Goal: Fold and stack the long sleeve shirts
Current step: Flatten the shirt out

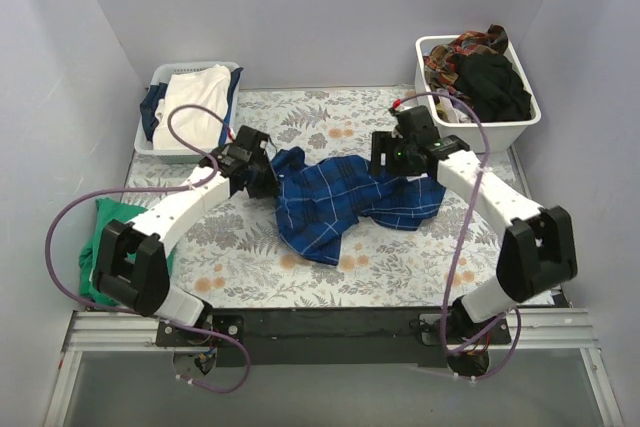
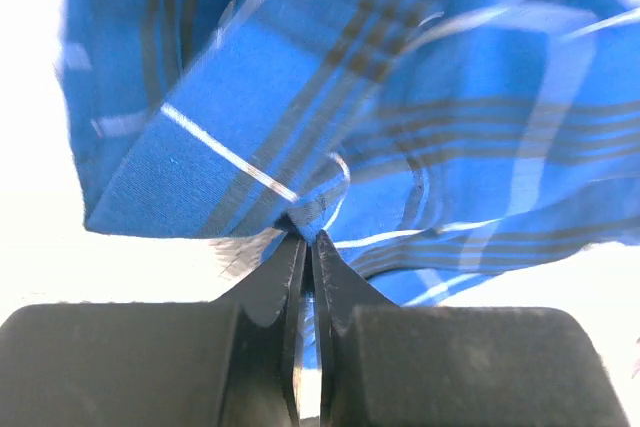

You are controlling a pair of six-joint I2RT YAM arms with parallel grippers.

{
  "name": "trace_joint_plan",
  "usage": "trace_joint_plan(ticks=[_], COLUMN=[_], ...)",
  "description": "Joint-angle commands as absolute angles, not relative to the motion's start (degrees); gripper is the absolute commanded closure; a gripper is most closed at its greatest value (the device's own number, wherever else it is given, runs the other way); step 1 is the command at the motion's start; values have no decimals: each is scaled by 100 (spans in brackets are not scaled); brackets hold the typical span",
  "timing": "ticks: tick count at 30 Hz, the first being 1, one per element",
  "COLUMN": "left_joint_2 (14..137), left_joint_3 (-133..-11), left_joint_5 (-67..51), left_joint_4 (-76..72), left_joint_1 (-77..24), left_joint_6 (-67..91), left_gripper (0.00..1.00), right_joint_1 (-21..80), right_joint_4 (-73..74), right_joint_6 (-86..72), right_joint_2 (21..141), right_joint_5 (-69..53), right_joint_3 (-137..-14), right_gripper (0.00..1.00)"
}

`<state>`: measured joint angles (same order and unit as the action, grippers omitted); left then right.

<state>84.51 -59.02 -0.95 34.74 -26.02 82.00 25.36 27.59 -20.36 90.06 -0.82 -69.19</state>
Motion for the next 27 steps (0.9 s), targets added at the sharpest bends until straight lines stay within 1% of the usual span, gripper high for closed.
trace_joint_plan(ticks=[1, 2, 6, 8, 11, 16, 19, 21, 24, 27], left_joint_2=[7796, 7691, 7524, 7462, 7164, 6864, 6899, 6891, 6847, 6820], left_joint_3=[-7354, -7713, -8400, -8551, -8482, -8314, -8253, -8148, -7893, -7673], left_joint_5=[1140, 1238, 1581, 1844, 2169, 2426, 2426, 2434, 2426, 2391], left_joint_4=[4288, 4359, 4351, 4316, 4045, 3744, 3788, 3806, 3823, 3823], left_joint_1=[-2619, -2619, -2619, -2610, -2610, -2610, -2619, -2619, -2610, -2619], left_joint_6=[7726, 7682, 7427, 7435, 7357, 7163, 7119, 7163, 7277, 7365], left_gripper=[100, 100, 100, 100, 100, 100, 100, 100, 100, 100], right_joint_1=[2400, 2391, 2329, 2312, 2294, 2285, 2285, 2285, 2276, 2285], right_joint_4=[2909, 2909, 3014, 3102, 3129, 3112, 3068, 2779, 2384, 2076], right_joint_6=[-1907, -1907, -2003, -2143, -2293, -2593, -2672, -2646, -2672, -2751], right_joint_2=[7860, 7727, 7243, 7041, 6803, 6601, 6662, 6680, 6837, 7372], right_joint_5=[667, 868, 1151, 1256, 1301, 1081, 687, 493, 405, 246], right_joint_3=[-7049, -7014, -6725, -6305, -5654, -5020, -4808, -4607, -4517, -4588], right_gripper=[19, 18, 17, 17, 17, 16, 16, 17, 18, 21])
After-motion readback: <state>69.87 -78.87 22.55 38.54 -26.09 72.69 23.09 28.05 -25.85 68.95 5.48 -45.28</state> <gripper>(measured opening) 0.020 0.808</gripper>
